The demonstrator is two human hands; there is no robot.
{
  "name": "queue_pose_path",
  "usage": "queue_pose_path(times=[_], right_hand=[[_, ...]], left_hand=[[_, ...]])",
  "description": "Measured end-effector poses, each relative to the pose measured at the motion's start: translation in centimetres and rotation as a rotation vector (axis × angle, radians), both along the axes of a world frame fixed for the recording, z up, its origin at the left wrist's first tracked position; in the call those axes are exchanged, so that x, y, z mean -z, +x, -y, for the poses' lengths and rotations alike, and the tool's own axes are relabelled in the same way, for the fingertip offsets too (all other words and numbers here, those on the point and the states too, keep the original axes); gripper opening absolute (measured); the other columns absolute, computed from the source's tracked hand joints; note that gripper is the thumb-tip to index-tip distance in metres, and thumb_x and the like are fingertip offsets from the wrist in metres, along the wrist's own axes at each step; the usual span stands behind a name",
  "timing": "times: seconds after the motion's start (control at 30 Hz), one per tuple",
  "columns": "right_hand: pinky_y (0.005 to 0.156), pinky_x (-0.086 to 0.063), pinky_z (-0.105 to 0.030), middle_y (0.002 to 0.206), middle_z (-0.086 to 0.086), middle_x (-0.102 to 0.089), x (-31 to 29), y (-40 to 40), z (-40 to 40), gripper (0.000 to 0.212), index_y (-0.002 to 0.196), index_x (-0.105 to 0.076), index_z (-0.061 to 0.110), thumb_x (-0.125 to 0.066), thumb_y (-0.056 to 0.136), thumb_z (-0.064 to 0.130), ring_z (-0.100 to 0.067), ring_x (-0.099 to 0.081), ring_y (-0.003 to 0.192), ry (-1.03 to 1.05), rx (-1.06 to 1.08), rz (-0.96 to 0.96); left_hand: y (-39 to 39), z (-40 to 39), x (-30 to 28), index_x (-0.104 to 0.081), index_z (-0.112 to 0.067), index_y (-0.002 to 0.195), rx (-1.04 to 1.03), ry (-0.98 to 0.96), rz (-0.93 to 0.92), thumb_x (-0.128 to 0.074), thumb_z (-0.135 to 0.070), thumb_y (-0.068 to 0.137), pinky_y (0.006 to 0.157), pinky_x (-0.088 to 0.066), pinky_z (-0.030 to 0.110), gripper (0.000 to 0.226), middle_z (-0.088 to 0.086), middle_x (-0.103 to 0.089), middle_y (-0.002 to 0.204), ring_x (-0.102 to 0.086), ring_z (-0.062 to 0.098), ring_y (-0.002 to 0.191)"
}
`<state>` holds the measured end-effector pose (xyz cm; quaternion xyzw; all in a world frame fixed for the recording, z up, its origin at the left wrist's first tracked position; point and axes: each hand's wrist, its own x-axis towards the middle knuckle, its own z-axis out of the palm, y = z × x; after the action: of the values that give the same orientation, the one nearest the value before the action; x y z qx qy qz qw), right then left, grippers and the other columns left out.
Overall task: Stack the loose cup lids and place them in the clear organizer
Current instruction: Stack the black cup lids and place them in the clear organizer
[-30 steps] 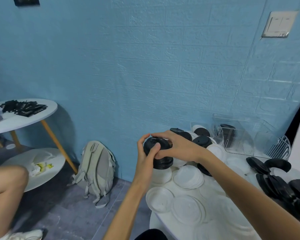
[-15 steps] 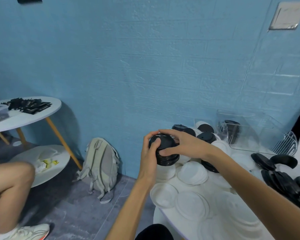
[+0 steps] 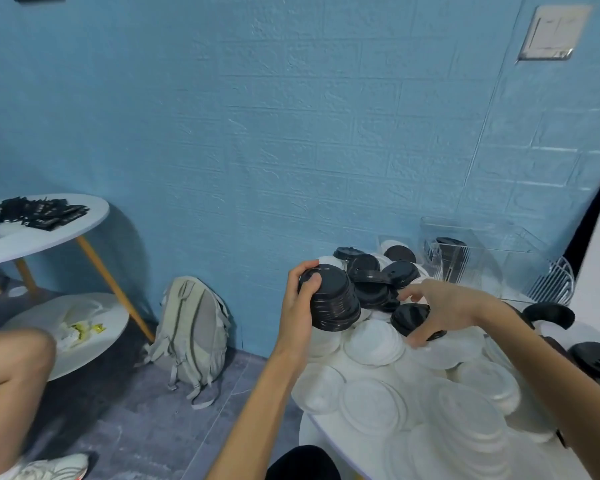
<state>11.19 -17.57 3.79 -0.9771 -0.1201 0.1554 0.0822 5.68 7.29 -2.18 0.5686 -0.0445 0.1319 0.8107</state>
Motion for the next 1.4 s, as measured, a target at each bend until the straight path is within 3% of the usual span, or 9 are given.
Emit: queue_pose_path(times=[0.13,0.47,0.57,0.67,0.77,0.9,1.03,1.2,1.4], right_hand=[[0.099,-0.047,-0.029,0.128,0.006,-0.054,0.8,0.0,0.3,0.079,0.134,-0.055,0.033,-0.092,0.064,0.041,-0.016,-0.056,0.113,0.036,0.011,0.075],[0.091,-0.048,-0.030,0.115,0.011,-0.060,0.2,0.2,1.4,0.052,0.104,-0.062,0.038,-0.093,0.062,0.039,-0.014,-0.058,0.105,0.157,0.029,0.129],[0.091,-0.045,-0.031,0.116,0.013,-0.057,-2.1,-0.9,0.6,0.051,0.108,-0.063,0.037,-0.093,0.067,0.039,-0.010,-0.057,0.106,0.293,0.037,0.197],[0.079,-0.040,-0.018,0.114,0.021,-0.058,-3.9,-2.6,-2.1,0.045,0.109,-0.065,0.040,-0.090,0.071,0.044,0.005,-0.054,0.099,0.523,-0.004,0.262],[0.077,-0.041,-0.013,0.114,0.019,-0.064,-4.0,-3.6,-4.9,0.041,0.108,-0.069,0.043,-0.088,0.072,0.045,0.002,-0.060,0.099,0.676,-0.085,0.250],[0.084,-0.038,-0.001,0.120,0.012,-0.060,-2.8,-3.5,-6.9,0.042,0.114,-0.072,0.037,-0.088,0.075,0.038,0.012,-0.053,0.106,0.691,-0.214,0.286],[0.095,-0.039,-0.005,0.127,0.011,-0.056,-2.0,-3.1,-7.5,0.043,0.116,-0.074,0.033,-0.089,0.076,0.033,0.010,-0.055,0.111,0.725,-0.239,0.253],[0.095,-0.039,-0.003,0.130,0.009,-0.054,-1.7,-3.0,-7.7,0.042,0.118,-0.074,0.029,-0.087,0.079,0.029,0.009,-0.054,0.114,0.730,-0.262,0.259],[0.087,-0.033,0.004,0.128,0.014,-0.053,-1.9,-3.0,-7.8,0.038,0.115,-0.075,0.032,-0.087,0.079,0.029,0.015,-0.050,0.111,0.690,-0.237,0.260]], left_hand=[[0.0,0.3,-0.1,-0.068,-0.035,0.115,0.017,0.013,0.006,-0.060,-0.030,0.098,0.107,-0.048,0.048,0.020,-0.001,-0.069,0.125,-0.065,0.016,0.113],[0.0,0.9,0.4,-0.065,-0.039,0.124,0.037,0.048,-0.027,-0.064,-0.051,0.082,0.114,-0.043,0.055,0.043,-0.001,-0.064,0.133,-0.057,0.023,0.130],[0.0,1.0,0.6,-0.067,-0.037,0.119,0.061,0.037,-0.036,-0.061,-0.043,0.088,0.115,-0.043,0.053,0.032,-0.002,-0.066,0.132,-0.059,0.022,0.128],[0.0,1.0,0.8,-0.068,-0.038,0.118,0.077,0.037,-0.055,-0.058,-0.043,0.091,0.115,-0.042,0.051,0.029,-0.004,-0.067,0.131,-0.060,0.019,0.127],[-0.2,1.3,0.8,-0.065,-0.034,0.124,0.097,0.052,-0.053,-0.057,-0.046,0.099,0.115,-0.043,0.046,0.029,-0.008,-0.067,0.131,-0.060,0.015,0.127],[-0.6,1.6,0.4,-0.060,-0.021,0.133,0.119,0.017,-0.059,-0.049,-0.049,0.097,0.114,-0.044,0.040,0.046,-0.012,-0.072,0.122,-0.064,0.007,0.121],[-0.6,1.5,0.4,-0.062,-0.021,0.127,0.089,0.014,-0.101,-0.050,-0.058,0.093,0.114,-0.044,0.043,0.051,-0.014,-0.073,0.114,-0.065,0.007,0.117],[-0.4,1.5,0.4,-0.057,-0.031,0.131,0.051,0.037,-0.134,-0.057,-0.073,0.086,0.104,-0.050,0.035,0.061,-0.016,-0.071,0.116,-0.067,0.002,0.111],[-0.3,1.7,0.2,-0.051,-0.030,0.124,0.037,0.101,-0.152,-0.054,-0.070,0.080,0.091,-0.052,0.026,0.060,-0.009,-0.068,0.120,-0.068,-0.001,0.103]])
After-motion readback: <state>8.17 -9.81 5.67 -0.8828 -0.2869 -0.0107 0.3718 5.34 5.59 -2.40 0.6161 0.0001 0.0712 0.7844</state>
